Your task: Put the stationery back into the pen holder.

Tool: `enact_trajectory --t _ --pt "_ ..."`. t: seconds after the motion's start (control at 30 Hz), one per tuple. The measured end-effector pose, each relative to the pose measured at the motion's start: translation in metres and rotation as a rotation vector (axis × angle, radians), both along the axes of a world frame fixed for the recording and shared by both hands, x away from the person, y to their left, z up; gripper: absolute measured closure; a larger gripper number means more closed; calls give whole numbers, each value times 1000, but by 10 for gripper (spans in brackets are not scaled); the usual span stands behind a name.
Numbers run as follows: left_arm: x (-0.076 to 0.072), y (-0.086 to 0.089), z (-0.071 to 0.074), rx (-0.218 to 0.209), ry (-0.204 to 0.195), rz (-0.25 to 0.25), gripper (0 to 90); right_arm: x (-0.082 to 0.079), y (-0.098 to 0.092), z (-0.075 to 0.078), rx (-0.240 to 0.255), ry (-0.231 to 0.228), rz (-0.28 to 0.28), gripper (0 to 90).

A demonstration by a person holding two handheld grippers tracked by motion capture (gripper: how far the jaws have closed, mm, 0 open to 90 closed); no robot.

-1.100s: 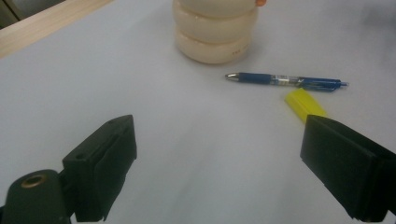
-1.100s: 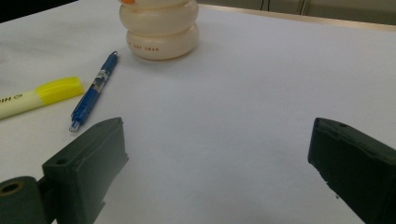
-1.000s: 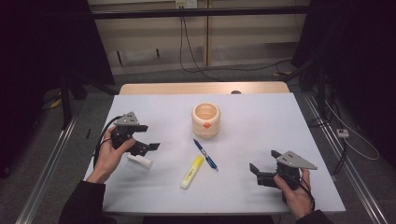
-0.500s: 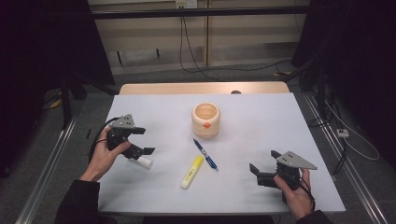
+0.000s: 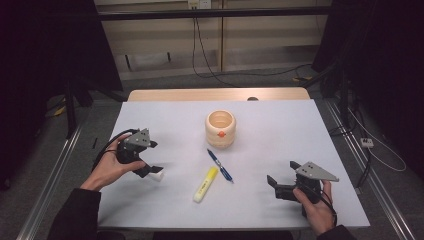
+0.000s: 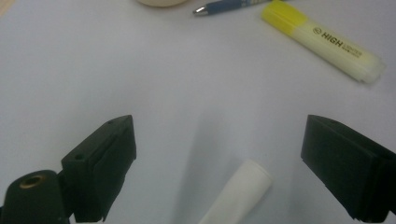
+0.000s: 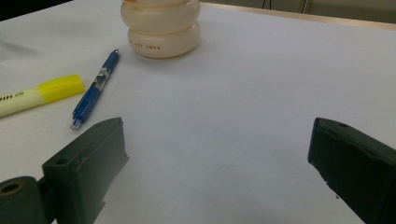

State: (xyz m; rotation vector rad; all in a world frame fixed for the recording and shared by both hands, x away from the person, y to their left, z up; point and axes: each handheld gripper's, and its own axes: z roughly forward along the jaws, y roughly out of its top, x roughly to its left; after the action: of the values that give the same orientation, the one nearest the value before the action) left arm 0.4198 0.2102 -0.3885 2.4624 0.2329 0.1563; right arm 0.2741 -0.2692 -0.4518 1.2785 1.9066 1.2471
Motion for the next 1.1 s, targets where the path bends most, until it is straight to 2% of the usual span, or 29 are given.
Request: enact_trajectory --t 0.03,0.1,0.23,0.3,0.37,0.43,0.57,0.63,0.83,0.9,1.0,1.03,1.1 --pt "-1 -1 -2 -3 -6 -3 104 0 0 0 -1 0 1 42" --pt "-2 -2 -2 26 1 -41 105 0 0 0 -1 0 2 42" --pt "-5 -2 -4 60 -6 -74 104 0 0 0 1 1 1 42" --pt "-5 -3 -7 101 -5 -85 104 0 0 0 6 -1 2 42" --pt "-6 -3 -11 153 -31 -81 130 0 0 0 4 -1 2 41" --pt "-6 -3 -14 168 -5 -91 125 0 0 0 6 0 1 42" --pt "-8 -4 -21 199 12 -123 157 0 0 0 5 -1 2 42" --pt "-9 -6 -23 198 17 -127 177 0 0 0 6 1 2 41" --pt "-9 -11 -28 225 38 -160 291 0 0 0 7 0 3 41" --pt "-8 -12 -30 245 38 -173 341 0 0 0 7 -1 2 42" --pt "-6 -12 -32 270 35 -175 365 0 0 0 6 -1 4 41" --pt "-6 -12 -33 266 40 -167 371 0 0 0 5 0 4 42" --pt "-5 -12 -34 291 37 -170 422 0 0 0 3 1 3 41"
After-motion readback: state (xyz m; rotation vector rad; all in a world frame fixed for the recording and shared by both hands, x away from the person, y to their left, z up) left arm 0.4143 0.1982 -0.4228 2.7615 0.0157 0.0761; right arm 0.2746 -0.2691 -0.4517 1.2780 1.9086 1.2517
